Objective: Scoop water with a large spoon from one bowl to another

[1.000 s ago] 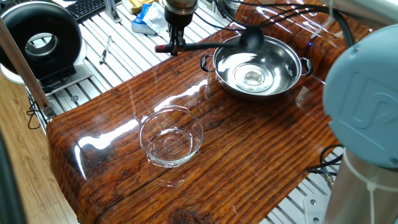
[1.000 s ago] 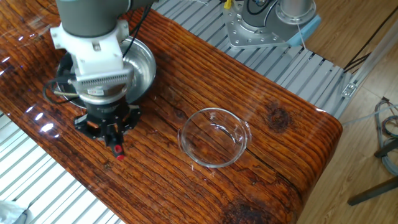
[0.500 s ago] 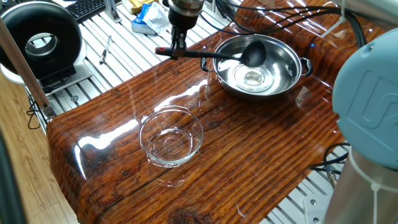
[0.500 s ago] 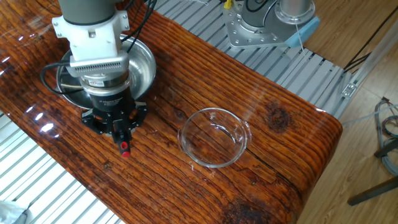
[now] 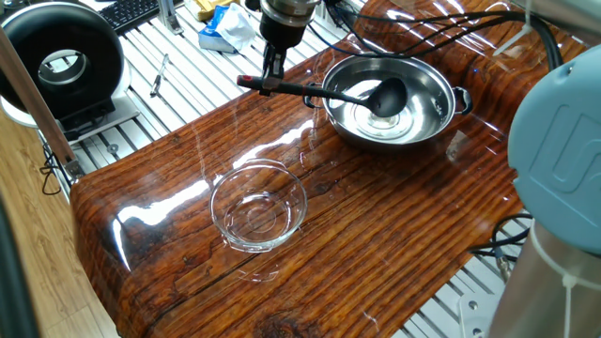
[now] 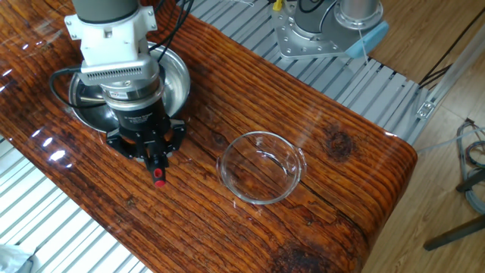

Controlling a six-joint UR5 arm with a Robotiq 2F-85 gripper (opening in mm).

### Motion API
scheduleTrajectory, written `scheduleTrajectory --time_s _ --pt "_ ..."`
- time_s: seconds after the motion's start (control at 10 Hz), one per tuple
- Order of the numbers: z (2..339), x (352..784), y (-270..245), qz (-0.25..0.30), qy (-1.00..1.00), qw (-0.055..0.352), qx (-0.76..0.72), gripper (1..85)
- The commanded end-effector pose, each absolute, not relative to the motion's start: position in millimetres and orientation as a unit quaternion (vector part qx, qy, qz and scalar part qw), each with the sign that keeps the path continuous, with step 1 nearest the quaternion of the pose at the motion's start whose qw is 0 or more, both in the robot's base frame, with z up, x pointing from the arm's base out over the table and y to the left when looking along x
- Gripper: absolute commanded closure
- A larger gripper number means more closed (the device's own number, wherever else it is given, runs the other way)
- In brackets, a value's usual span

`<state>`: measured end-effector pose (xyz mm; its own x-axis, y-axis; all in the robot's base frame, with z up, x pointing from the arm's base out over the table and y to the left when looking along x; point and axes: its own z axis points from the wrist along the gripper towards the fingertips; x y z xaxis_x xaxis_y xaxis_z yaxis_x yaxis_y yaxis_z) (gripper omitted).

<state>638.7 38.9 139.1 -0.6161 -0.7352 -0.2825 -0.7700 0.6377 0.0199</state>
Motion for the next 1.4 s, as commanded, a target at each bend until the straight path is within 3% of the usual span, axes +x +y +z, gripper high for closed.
scheduleTrajectory --time_s 0.0,0.5,0.7,1.3 --pt "145.3 634.1 55.4 0.107 0.898 0.132 -0.407 84.7" --pt "142.2 637.7 40.0 0.071 0.896 0.127 -0.419 84.7" --pt "140.8 644.2 30.8 0.034 0.895 0.113 -0.429 84.7" --pt "144.9 644.3 51.0 0.074 0.907 0.128 -0.394 84.7"
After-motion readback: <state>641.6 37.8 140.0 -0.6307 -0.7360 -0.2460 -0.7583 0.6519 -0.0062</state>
